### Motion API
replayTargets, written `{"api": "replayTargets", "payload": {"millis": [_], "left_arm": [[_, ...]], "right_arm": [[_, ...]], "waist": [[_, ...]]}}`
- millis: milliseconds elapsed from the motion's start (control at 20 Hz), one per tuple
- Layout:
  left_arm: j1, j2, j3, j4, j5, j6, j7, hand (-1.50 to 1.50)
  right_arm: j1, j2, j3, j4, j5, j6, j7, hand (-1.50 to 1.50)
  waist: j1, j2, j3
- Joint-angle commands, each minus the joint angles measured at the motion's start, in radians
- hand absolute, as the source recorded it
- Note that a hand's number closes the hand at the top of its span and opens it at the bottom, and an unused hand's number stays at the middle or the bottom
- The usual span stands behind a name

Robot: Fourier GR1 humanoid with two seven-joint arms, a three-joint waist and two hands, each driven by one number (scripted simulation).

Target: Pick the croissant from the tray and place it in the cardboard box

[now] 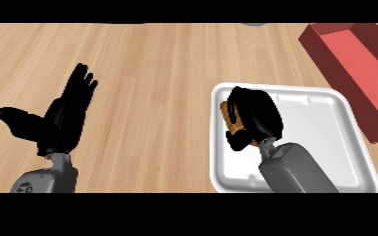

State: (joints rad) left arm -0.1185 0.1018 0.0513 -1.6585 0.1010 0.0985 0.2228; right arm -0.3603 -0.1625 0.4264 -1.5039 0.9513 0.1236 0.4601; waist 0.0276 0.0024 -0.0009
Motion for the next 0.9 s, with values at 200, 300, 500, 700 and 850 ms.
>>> {"api": "replayTargets", "payload": {"millis": [200, 300, 500, 700, 850], "left_arm": [[-0.026, 0.040, 0.050, 0.004, 0.029, -0.019, 0.026, 0.00], [-0.023, 0.018, 0.033, 0.024, 0.012, -0.010, 0.002, 0.00], [0.000, -0.001, 0.020, -0.001, -0.006, 0.018, 0.012, 0.00], [0.006, 0.027, 0.051, -0.012, 0.025, -0.010, 0.019, 0.00], [0.010, -0.006, 0.020, -0.004, -0.005, 0.010, -0.018, 0.00]], "right_arm": [[-0.129, 0.013, 0.102, -0.151, 0.070, 0.167, -0.021, 1.50], [-0.197, -0.018, -0.014, -0.193, -0.002, 0.251, -0.052, 1.50], [-0.143, 0.086, -0.058, -0.364, 0.022, 0.148, 0.117, 1.50], [-0.228, 0.103, -0.166, -0.380, 0.072, 0.136, 0.222, 1.50], [-0.289, 0.019, -0.306, -0.352, 0.062, 0.123, 0.182, 1.50]], "waist": [[-0.026, -0.005, 0.001], [-0.028, -0.004, 0.001], [-0.039, -0.008, 0.001], [-0.029, -0.006, 0.001], [-0.028, -0.002, 0.001]]}}
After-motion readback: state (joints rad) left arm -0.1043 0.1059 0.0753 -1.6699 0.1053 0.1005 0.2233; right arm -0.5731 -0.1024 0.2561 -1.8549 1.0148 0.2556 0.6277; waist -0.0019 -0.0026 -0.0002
